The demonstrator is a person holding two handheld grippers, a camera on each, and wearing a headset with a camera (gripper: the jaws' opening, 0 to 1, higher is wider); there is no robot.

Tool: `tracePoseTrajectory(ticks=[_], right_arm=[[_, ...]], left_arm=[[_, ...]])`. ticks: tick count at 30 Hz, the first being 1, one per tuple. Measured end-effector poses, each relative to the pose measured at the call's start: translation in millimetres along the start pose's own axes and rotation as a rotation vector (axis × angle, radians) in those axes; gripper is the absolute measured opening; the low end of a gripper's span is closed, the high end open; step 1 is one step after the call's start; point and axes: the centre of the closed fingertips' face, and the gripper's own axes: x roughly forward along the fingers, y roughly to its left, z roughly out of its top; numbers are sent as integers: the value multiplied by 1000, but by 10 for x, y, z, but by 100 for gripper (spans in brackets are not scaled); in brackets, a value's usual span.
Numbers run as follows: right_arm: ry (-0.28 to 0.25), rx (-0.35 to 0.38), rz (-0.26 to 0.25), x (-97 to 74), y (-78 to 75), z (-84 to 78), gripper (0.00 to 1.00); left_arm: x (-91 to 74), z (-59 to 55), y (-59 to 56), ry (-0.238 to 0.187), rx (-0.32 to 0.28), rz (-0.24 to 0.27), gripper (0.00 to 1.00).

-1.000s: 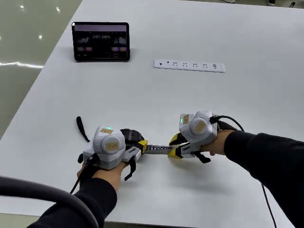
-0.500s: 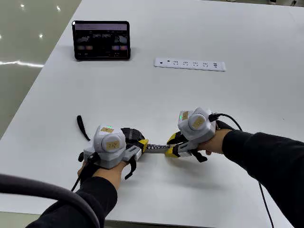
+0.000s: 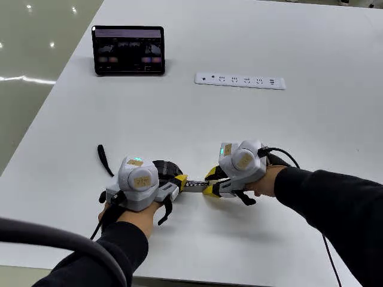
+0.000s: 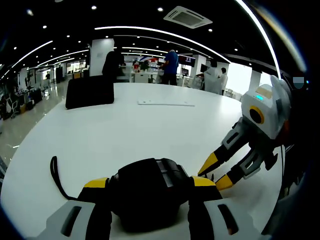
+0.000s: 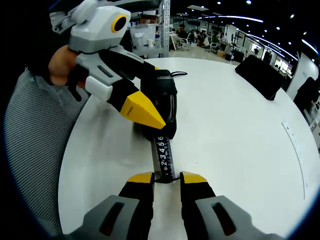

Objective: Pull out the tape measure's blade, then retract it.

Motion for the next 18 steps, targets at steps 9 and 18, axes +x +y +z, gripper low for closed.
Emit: tracePoseTrajectory(ticks=[9, 18], right_arm=[[-10, -34, -13, 69, 15, 91, 16], [-14, -58, -22, 148, 6, 172, 16]], left_arm=[[-6, 2, -8, 1, -4, 0, 58], [-9, 14, -1, -2, -13, 0, 58]])
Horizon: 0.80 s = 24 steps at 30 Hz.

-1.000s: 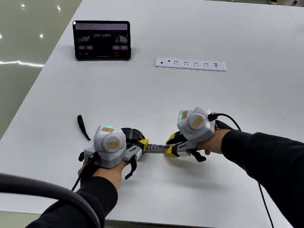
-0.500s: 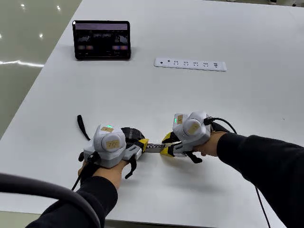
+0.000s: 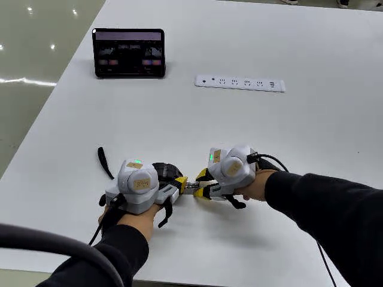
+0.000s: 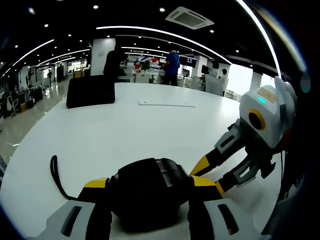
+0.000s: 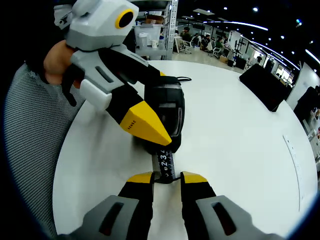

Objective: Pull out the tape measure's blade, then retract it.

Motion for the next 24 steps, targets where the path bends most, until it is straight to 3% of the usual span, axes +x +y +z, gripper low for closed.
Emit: tracePoseTrajectory(ticks=[9, 13, 24], right_arm=[[-2, 36, -3, 3, 1, 10, 17], [-19, 103, 10, -6, -11, 17, 16], [-31, 136, 16, -21, -5, 39, 13]], left_arm=[[-3, 0, 0, -2, -2, 1, 58], [-1, 0, 0, -1, -2, 0, 58], [-1, 0, 2, -2, -8, -3, 58]])
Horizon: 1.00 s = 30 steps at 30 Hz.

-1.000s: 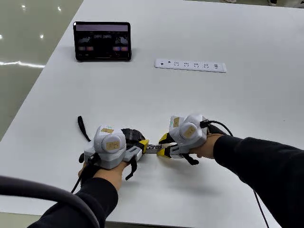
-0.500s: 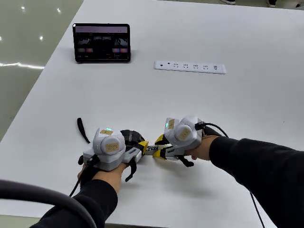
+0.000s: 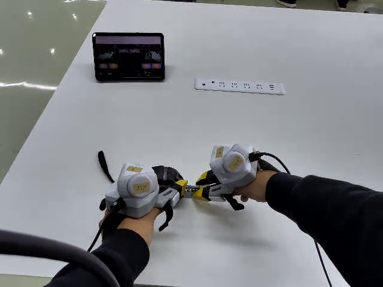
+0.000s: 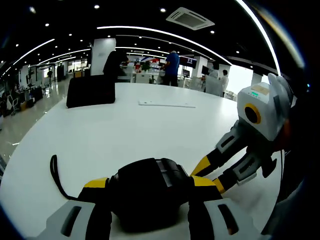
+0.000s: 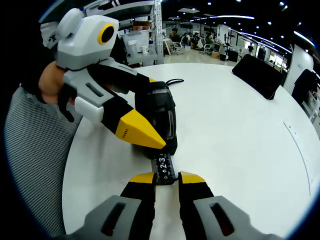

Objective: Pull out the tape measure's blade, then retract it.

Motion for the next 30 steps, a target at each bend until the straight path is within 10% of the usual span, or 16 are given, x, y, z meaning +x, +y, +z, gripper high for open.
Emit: tracePoseTrajectory(ticks=[30], right_arm=[[-39, -19, 2, 1, 14, 40, 12]], left_arm=[[4, 14, 28, 2, -14, -27, 57]])
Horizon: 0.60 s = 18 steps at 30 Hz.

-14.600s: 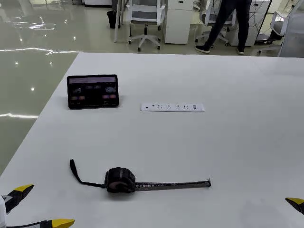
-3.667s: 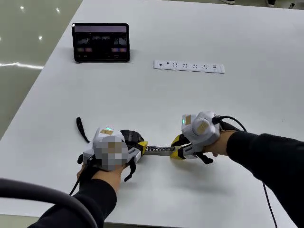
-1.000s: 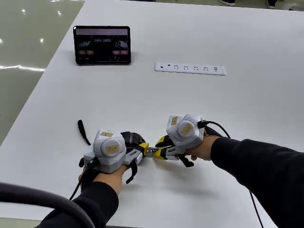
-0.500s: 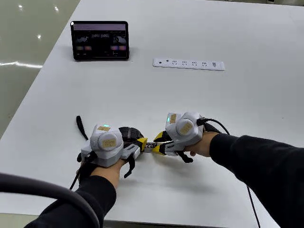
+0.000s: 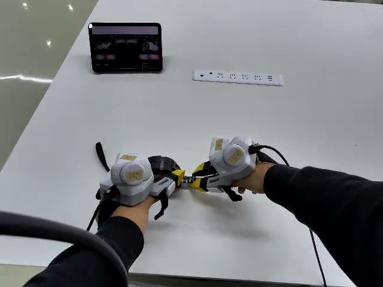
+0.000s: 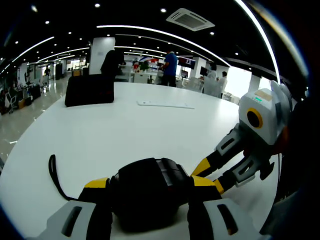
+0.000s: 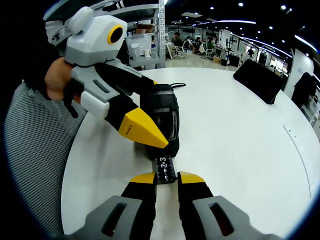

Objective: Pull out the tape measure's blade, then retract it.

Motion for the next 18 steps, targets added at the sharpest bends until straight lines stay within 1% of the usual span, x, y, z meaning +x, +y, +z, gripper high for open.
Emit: tracePoseTrajectory(ticks=[4, 10, 18], right_arm=[[-4, 3, 12, 12, 7, 6, 11], [-5, -8, 17, 58, 22, 42, 10], [-10, -27, 18, 145, 48, 140, 10]], left_arm=[[-4, -1, -1, -1, 4, -1, 57], [-5, -3, 3, -2, 2, -4, 56], [-5, -4, 3, 1, -3, -8, 57]])
